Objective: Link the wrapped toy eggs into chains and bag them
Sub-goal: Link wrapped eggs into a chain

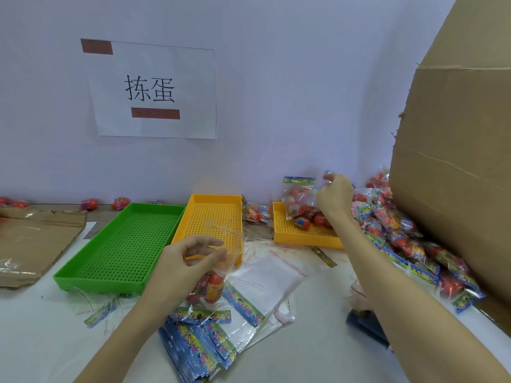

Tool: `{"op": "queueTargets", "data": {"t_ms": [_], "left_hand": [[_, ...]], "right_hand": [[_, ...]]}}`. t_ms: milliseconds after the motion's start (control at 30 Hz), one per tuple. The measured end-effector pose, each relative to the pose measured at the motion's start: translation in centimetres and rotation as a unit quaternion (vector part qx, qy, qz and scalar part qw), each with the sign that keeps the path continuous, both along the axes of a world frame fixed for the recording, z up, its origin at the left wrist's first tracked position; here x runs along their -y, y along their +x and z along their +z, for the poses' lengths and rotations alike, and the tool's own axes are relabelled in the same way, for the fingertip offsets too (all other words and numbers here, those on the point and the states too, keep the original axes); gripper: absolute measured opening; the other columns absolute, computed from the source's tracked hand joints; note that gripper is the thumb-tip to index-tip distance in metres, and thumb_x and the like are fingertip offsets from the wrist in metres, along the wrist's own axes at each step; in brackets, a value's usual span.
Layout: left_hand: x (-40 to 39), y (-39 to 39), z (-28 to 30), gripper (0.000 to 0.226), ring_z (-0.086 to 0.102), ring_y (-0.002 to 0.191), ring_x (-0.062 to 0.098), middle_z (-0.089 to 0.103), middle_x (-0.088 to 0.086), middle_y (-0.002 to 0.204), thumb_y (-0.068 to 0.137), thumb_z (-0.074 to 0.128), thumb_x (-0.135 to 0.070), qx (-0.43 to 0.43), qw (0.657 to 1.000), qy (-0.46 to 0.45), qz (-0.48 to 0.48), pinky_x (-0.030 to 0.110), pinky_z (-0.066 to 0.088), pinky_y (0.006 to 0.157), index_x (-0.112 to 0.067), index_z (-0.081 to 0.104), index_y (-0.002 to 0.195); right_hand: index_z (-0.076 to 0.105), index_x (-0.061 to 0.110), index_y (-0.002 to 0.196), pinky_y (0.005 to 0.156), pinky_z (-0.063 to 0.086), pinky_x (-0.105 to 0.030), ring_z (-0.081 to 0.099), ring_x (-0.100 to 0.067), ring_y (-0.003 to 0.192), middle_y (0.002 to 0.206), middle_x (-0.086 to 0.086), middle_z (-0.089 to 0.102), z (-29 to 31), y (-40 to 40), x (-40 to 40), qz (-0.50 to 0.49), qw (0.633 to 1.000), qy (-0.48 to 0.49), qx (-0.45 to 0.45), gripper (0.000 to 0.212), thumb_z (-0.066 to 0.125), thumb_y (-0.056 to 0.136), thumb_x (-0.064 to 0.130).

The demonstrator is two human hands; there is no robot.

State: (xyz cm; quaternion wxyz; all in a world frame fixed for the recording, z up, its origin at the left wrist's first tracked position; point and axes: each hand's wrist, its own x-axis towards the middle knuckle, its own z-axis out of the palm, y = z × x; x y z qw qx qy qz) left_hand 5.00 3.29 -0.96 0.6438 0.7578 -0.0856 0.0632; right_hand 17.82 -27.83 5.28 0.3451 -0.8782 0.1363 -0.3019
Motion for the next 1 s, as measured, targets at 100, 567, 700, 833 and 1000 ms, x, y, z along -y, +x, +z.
{"op": "queueTargets", "data": {"t_ms": [100, 567, 700, 833, 1000], "left_hand": [[0.1, -0.1, 0.1, 0.034, 0.079, 0.086, 0.018, 0.081, 0.001, 0.095, 0.073, 0.079, -0.042, -0.004, 1.0, 0.002, 0.002, 0.04, 0.064, 0.082, -0.023, 0.079, 0.101], [0.3, -0.3, 0.3, 0.019, 0.077, 0.083, 0.011, 0.08, -0.001, 0.091, 0.085, 0.081, -0.027, -0.009, 1.0, 0.012, 0.008, 0.02, 0.06, 0.071, -0.02, 0.079, 0.102], [0.5, -0.3, 0.4, 0.013, 0.078, 0.085, 0.01, 0.081, -0.004, 0.089, 0.091, 0.077, -0.024, -0.008, 1.0, 0.01, 0.003, 0.018, 0.06, 0.073, -0.018, 0.078, 0.102], [0.7, -0.5, 0.4, 0.011, 0.078, 0.083, 0.012, 0.081, -0.002, 0.089, 0.092, 0.076, -0.021, -0.01, 1.0, 0.001, -0.004, 0.02, 0.06, 0.069, -0.016, 0.077, 0.103], [0.9, -0.5, 0.5, 0.013, 0.078, 0.08, 0.01, 0.081, -0.002, 0.09, 0.091, 0.077, -0.021, -0.015, 1.0, -0.008, -0.009, 0.015, 0.056, 0.064, -0.017, 0.077, 0.103]], "right_hand": [[0.073, 0.006, 0.099, 0.083, 0.049, -0.038, 0.064, -0.024, 0.088, 0.099, -0.011, 0.069, -1.0, -0.5, 0.4, 0.048, 0.998, -0.043, 0.002, 0.026, 0.051, 0.091, -0.005], [0.057, 0.005, 0.105, 0.064, 0.045, -0.03, 0.058, -0.026, 0.088, 0.1, -0.014, 0.061, -4.8, -0.6, -1.4, 0.097, 0.964, -0.18, -0.173, 0.026, 0.075, 0.091, 0.018], [0.062, -0.002, 0.079, 0.055, 0.047, -0.034, 0.053, -0.023, 0.063, 0.071, -0.014, 0.06, -4.3, -1.0, -1.5, 0.09, 0.965, -0.197, -0.151, 0.022, 0.067, 0.095, 0.013], [0.069, -0.002, 0.11, 0.084, 0.056, -0.043, 0.064, -0.031, 0.094, 0.099, -0.018, 0.07, -3.7, -2.1, -1.9, 0.072, 0.976, -0.182, -0.098, 0.02, 0.06, 0.1, 0.013], [0.072, 0.014, 0.124, 0.071, 0.053, -0.031, 0.063, -0.014, 0.069, 0.095, -0.007, 0.075, -2.8, -5.3, -3.7, 0.118, 0.99, -0.067, -0.034, 0.026, 0.054, 0.105, 0.017]]}}
